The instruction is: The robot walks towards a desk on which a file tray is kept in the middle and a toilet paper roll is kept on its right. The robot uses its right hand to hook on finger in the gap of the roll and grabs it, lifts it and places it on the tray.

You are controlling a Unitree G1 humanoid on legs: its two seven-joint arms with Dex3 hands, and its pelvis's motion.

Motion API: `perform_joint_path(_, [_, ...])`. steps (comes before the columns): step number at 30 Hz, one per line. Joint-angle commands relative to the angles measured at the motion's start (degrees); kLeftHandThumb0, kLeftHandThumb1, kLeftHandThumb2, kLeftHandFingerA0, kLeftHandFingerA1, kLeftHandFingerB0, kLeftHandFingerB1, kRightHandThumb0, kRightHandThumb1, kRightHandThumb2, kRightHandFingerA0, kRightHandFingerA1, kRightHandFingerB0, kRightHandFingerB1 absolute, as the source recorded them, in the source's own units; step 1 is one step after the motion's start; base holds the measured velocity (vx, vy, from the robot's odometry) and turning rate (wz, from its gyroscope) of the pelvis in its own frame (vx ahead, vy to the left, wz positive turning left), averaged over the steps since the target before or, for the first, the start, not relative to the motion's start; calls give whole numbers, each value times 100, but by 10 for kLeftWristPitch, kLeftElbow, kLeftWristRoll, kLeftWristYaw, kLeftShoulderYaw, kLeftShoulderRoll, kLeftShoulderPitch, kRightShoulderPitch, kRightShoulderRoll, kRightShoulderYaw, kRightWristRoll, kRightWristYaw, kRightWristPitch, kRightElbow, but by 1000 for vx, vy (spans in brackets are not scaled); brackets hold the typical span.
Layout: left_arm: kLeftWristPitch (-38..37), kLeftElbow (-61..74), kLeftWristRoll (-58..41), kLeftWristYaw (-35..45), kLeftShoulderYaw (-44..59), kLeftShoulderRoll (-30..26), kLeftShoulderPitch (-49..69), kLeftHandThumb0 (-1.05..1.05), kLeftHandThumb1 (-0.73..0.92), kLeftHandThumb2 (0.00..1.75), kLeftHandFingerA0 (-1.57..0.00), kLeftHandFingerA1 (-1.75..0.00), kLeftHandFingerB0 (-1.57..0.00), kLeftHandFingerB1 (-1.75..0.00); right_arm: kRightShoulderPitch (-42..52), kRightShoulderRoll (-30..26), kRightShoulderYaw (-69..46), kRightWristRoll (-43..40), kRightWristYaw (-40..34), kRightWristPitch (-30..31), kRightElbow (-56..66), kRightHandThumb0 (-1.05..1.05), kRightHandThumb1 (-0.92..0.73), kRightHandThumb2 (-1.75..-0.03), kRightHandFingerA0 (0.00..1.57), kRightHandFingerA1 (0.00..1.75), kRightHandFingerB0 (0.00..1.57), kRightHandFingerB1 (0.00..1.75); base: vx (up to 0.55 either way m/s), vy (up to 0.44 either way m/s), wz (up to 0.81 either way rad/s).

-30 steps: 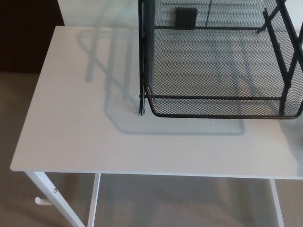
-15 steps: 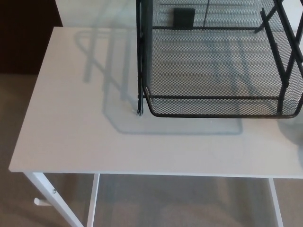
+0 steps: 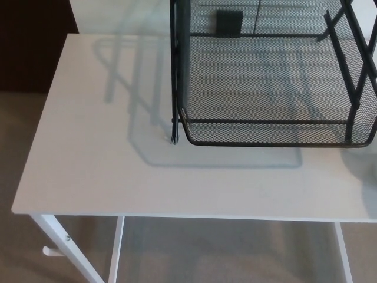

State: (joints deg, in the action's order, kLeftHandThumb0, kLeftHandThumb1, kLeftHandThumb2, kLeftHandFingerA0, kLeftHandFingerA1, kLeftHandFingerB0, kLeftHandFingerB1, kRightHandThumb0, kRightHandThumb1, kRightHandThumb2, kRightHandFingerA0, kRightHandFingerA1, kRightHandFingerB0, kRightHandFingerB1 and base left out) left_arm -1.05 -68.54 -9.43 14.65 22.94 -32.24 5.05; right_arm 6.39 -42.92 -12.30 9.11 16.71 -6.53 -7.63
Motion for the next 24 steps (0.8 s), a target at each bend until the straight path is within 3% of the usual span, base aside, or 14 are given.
perform_joint_path(1, [-20, 3, 6, -1, -6, -14, 6, -79, 92, 73, -37, -46, -16, -34, -13, 1, 19, 30, -13, -18, -4, -33, -55, -59, 4, 32, 8, 25, 0, 0, 0])
perform_joint_path(4, [-21, 1, 9, -5, -10, -14, 3, -78, 92, 73, -39, -46, -18, -34, -21, -5, 29, 43, -6, 15, 8, -39, -52, -68, 3, 26, 6, 27, 0, 0, 0])
perform_joint_path(11, [-15, 0, 7, -7, -10, -16, -3, -79, 92, 73, -37, -47, -17, -33, -26, -14, 45, 64, 8, 59, 21, -42, -55, -64, 5, 30, 13, 31, 0, 0, 0])
perform_joint_path(20, [-21, -3, 13, -10, -18, -19, -7, -78, 92, 73, -37, -46, -16, -33, -19, -35, 67, 89, 14, 53, 3, -35, -60, -59, 9, 39, 27, 30, 0, 0, 0])
perform_joint_path(22, [-16, -1, 8, -8, -15, -18, -9, -79, 92, 72, -37, -47, -17, -34, -19, -50, 80, 105, 12, 27, -5, -33, -61, -59, 26, 44, 30, 31, 0, 0, 0])
perform_joint_path(24, [-15, 2, 5, -4, -13, -20, -6, -80, 91, 74, -36, -48, -15, -33, -43, -73, 117, 132, 52, 62, -3, -35, -62, -59, 45, 42, 34, 32, 0, 0, 0])
